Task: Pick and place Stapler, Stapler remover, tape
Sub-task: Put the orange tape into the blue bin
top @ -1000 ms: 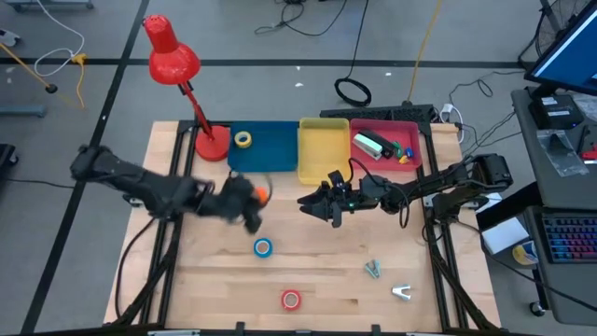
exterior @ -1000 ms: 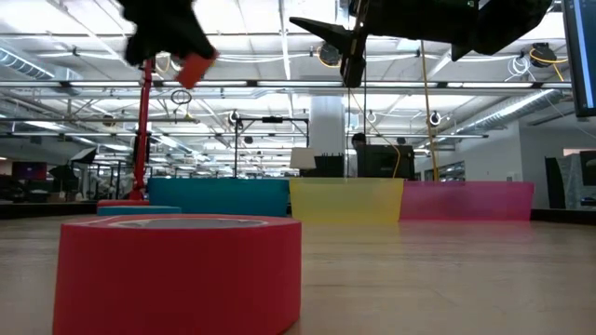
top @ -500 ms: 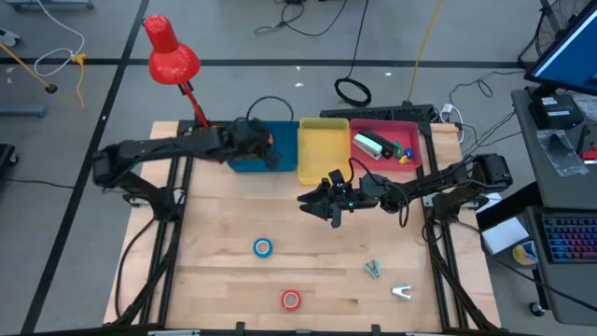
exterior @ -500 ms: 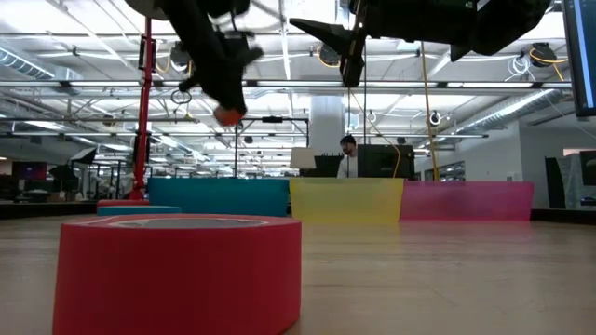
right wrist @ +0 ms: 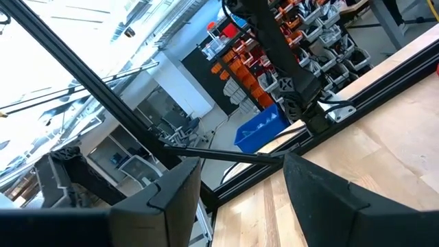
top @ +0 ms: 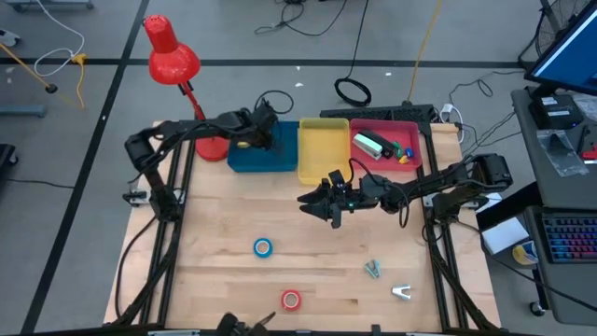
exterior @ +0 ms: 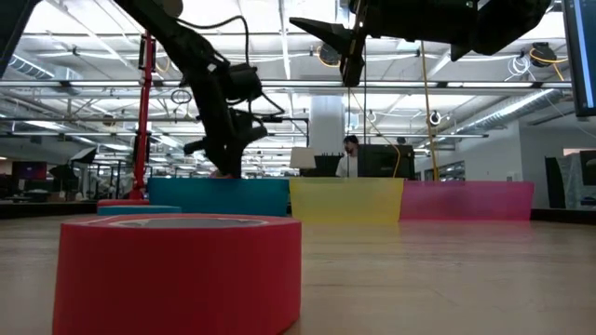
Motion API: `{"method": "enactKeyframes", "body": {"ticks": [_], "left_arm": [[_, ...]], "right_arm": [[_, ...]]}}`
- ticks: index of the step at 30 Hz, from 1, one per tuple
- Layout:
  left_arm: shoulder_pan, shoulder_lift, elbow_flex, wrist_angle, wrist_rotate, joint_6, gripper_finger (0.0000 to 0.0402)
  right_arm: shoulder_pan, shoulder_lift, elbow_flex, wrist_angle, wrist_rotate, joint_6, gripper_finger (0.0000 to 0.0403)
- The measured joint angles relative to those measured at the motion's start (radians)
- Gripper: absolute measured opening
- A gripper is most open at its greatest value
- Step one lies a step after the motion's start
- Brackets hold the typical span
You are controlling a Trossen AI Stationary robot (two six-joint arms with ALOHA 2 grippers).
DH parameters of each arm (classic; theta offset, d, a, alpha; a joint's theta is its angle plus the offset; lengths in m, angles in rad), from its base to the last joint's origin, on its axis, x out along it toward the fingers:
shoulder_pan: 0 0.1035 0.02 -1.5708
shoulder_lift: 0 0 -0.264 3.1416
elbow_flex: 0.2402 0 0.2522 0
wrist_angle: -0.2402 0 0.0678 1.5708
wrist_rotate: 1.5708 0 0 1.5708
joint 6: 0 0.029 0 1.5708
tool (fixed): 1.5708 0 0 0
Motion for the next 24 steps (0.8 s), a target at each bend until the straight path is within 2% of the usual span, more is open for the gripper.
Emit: {"method": "enactKeyframes", "body": {"ticks": [5,10,14,20,24], "left_arm": [[0.046,0.021,0.000,0.013,0.048,-0.028,0.0033],[0.080,0.020,0.024,0.009,0.049,-0.030,0.0033],[0.101,0.063,0.108,-0.017,0.061,-0.028,0.0033],[0.100,0.208,0.301,-0.215,0.060,-0.002,0.0033],[0.095,0.242,0.348,-0.273,0.059,-0.007,0.0033]], "right_arm": [[0.000,0.000,0.000,0.000,0.001,0.000,0.0201],[-0.003,0.000,0.000,0.000,0.003,-0.023,0.0201],[-0.012,0.000,0.000,0.000,0.003,-0.047,0.0201],[-0.017,0.000,0.000,-0.001,-0.001,-0.088,0.0201],[-0.017,0.000,0.000,-0.014,-0.002,-0.171,0.0201]]}}
